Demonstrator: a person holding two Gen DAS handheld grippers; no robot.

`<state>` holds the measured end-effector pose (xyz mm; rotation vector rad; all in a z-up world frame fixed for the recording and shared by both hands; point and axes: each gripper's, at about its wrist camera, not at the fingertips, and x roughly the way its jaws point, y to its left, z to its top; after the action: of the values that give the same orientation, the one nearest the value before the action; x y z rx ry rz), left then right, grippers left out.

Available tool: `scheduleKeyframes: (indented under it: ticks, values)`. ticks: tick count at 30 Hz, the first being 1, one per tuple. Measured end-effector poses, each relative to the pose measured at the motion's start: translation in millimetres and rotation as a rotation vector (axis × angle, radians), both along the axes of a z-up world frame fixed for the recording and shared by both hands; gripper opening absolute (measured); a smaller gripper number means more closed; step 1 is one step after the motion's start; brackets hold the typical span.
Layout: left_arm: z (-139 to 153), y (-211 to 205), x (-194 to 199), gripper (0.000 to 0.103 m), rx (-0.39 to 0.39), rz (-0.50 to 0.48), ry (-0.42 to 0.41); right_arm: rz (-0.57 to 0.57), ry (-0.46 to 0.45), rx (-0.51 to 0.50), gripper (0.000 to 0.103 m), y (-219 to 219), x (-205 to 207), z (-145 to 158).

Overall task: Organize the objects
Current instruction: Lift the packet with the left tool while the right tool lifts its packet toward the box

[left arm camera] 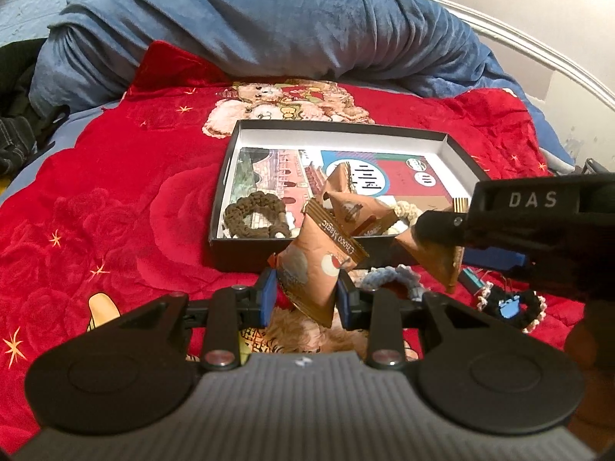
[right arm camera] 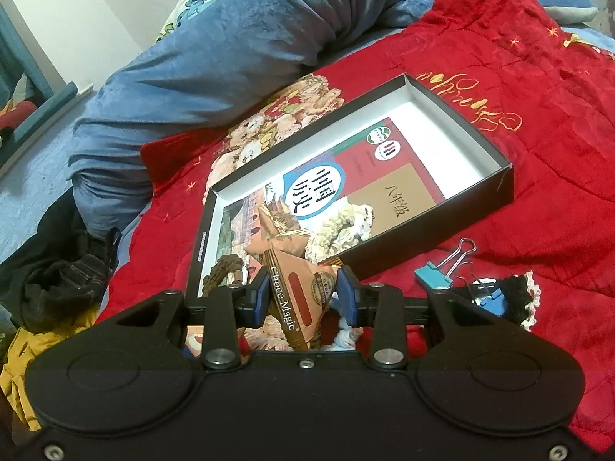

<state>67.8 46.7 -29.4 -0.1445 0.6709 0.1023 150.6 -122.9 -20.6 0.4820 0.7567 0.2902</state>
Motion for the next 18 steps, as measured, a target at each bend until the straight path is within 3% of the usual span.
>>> scheduleKeyframes:
  ticks: [18]
  values:
    - [9.5, -2.6, -4.9, 0.036, -0.012, -0.024, -0.051, 0.008, -0.044, 0.040, 0.035, -2.3, -3.4, 8.3]
